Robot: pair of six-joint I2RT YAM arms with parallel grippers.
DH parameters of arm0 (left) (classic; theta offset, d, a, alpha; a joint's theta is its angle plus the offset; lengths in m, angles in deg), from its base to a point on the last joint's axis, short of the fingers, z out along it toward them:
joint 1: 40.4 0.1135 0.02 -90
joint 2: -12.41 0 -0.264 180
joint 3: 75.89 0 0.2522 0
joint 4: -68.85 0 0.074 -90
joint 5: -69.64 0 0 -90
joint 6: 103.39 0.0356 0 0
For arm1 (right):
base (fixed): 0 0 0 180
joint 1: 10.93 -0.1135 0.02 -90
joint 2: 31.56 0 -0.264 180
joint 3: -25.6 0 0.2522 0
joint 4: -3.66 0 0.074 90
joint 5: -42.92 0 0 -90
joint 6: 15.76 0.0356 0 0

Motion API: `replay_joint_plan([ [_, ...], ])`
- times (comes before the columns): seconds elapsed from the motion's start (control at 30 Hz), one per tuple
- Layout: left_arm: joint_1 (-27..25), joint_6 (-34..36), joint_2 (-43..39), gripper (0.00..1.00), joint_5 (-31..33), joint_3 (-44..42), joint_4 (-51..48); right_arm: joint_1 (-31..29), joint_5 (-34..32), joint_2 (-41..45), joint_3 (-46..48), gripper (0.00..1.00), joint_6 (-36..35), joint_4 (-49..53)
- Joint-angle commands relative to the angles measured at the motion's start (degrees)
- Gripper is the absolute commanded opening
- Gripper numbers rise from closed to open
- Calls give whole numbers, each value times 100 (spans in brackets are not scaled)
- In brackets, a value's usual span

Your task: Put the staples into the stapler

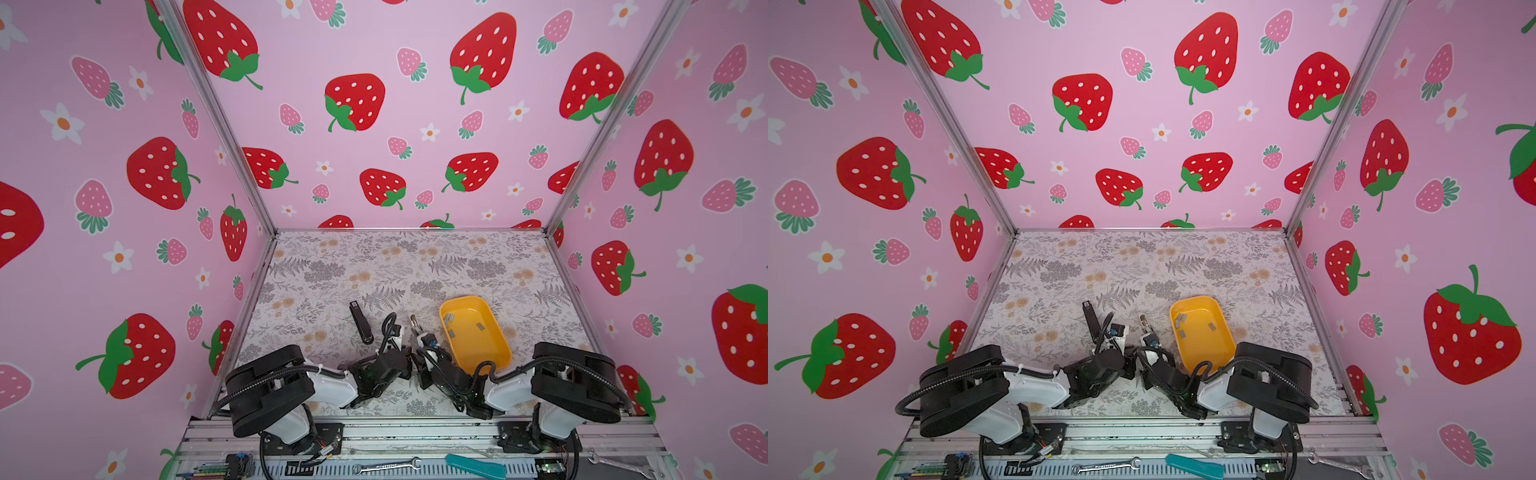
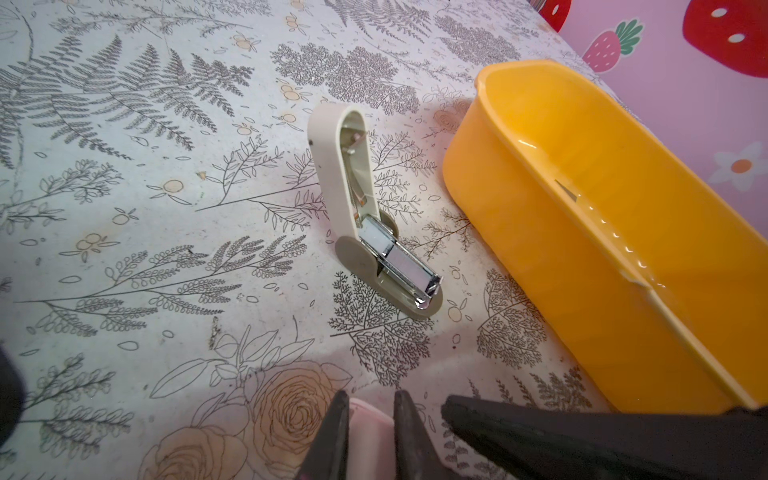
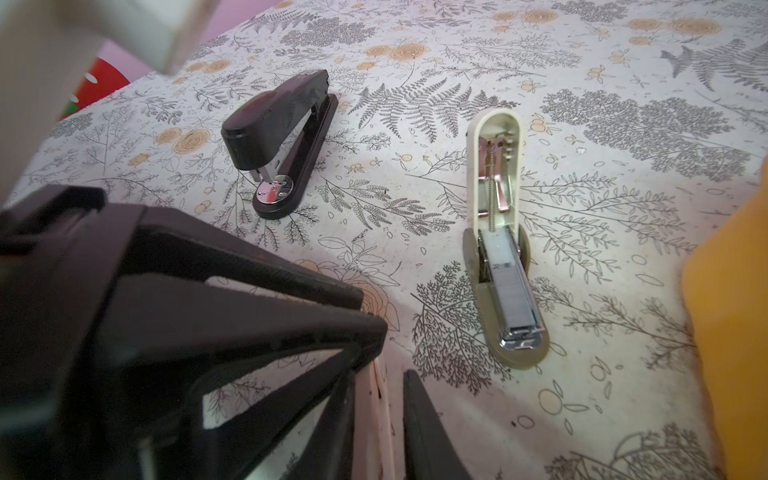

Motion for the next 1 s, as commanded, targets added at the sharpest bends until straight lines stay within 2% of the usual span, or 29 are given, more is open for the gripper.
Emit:
replay_joint_plan([
  [0.0, -101, 30, -20, 22, -261, -121, -637, 0, 131, 60, 242, 22, 11, 1050],
  [0.3, -19, 228, -1068, 26, 487, 288, -2021, 1, 29, 1191, -255, 26, -267, 1811],
  [0.43, 100, 313, -1619, 27, 574, 320, -2352, 76, -109, 1443, -362, 27, -405, 2031],
  [0.63, 347, 525, -2297, 35, 550, 466, -2801, 433, 304, 1544, -287, 31, -323, 2147],
  [0.73, 584, 631, -2386, 36, 433, 508, -2688, 574, 351, 1359, -234, 38, -281, 2139],
  [0.83, 814, 626, -2444, 36, 156, 521, -2571, 830, 376, 1151, -204, 41, -159, 2171],
  [0.97, 889, 638, -2608, 36, 44, 522, -2579, 1037, 226, 1328, 53, 63, -107, 2123],
])
